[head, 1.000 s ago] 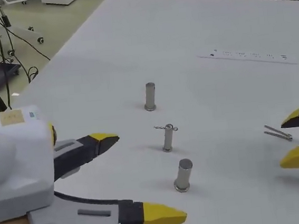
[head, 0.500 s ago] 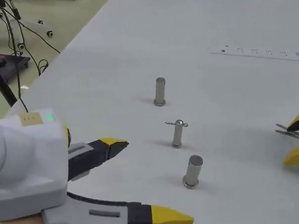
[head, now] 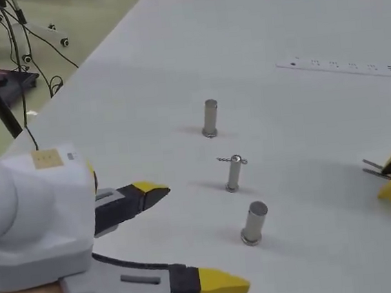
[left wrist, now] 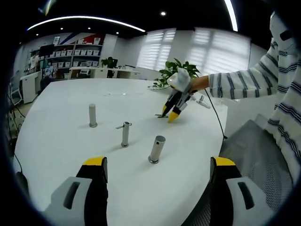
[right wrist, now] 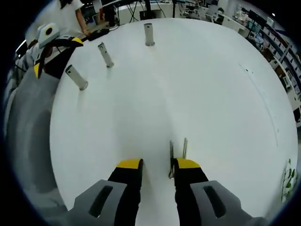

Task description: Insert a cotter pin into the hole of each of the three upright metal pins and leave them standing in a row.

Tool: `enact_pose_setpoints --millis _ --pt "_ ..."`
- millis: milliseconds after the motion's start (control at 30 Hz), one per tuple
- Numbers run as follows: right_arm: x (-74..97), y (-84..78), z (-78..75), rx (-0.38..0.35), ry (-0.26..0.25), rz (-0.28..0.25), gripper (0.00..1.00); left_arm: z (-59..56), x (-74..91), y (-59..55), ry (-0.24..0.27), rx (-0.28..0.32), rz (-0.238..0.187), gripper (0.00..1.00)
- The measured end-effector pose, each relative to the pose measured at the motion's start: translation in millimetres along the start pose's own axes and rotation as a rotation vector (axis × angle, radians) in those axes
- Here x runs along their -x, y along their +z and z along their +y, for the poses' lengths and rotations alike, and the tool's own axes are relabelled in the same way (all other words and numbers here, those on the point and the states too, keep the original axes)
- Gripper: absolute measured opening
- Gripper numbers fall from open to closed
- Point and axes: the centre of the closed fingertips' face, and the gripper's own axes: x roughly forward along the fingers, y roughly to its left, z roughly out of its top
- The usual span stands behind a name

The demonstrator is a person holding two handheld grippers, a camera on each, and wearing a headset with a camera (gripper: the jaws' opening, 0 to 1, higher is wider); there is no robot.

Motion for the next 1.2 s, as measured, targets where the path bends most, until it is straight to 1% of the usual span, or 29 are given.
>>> enact_pose_setpoints --millis 33,67,100,167,267,367,400,467,500,533,633,800,900,1033,1100,1133,1200 --pt "-0.4 0.8 3.5 -0.007 0.017 -0.002 0.27 0.3 0.3 0.8 0.002 0.0 -0.002 0.9" --pt "-0.2 1.1 3.0 -0.015 0.015 -0.001 0.26 0.8 0.1 1.6 0.004 0.001 -0.003 0.9" --pt "-0.2 0.8 3.2 -0.004 0.016 0.005 0.26 1.4 0.4 2.4 0.008 0.0 -0.005 0.9" --pt "-0.4 2.4 7.3 0.076 0.043 -0.007 0.24 2.3 0.4 2.9 0.013 -0.004 -0.003 0.9" --pt "-0.3 1.5 6.3 0.054 0.037 -0.005 0.22 2.3 -0.4 3.4 0.014 -0.002 -0.002 0.89" --pt "-0.7 1.4 6.2 0.059 0.039 -0.004 0.2 1.7 -0.5 3.1 0.018 0.001 -0.003 0.89" --pt "-0.8 1.2 6.9 0.066 0.039 0.002 0.17 1.5 -0.7 2.9 0.02 0.005 -0.004 0.88" --pt "-1.2 1.4 6.8 0.078 0.035 0.011 0.11 1.2 -0.6 2.5 0.023 0.01 -0.006 0.88" --pt "-2.1 1.6 4.6 0.083 0.02 0.018 0.07 0.9 -0.3 1.9 0.025 0.011 -0.006 0.88" --pt "-2.2 1.5 4.4 0.081 0.017 0.024 0.05 0.5 0.0 0.9 0.027 0.012 -0.005 0.88" --pt "-2.1 0.7 4.2 0.092 0.014 0.039 0.05 -1.9 0.8 -0.8 0.031 0.013 -0.001 0.87" --pt "-2.2 0.5 2.3 0.098 -0.012 0.054 0.04 -3.2 1.4 -1.8 0.048 0.01 0.006 0.85" --pt "-2.5 0.6 2.5 0.134 -0.026 0.064 0.04 -1.3 1.2 -1.5 0.068 0.014 0.008 0.84" --pt "-3.0 1.1 2.1 0.147 -0.038 0.077 0.03 1.6 2.4 3.8 0.098 -0.003 0.0 0.84" --pt "-3.1 1.4 2.0 0.139 -0.042 0.085 0.03 0.7 3.2 5.7 0.107 -0.032 0.009 0.83" --pt "-3.2 1.7 1.8 0.134 -0.04 0.09 0.03 0.8 3.9 5.2 0.117 -0.064 0.025 0.83" --pt "-3.2 1.9 1.9 0.128 -0.037 0.096 0.03 -3.0 3.8 5.1 0.114 -0.088 0.031 0.83"
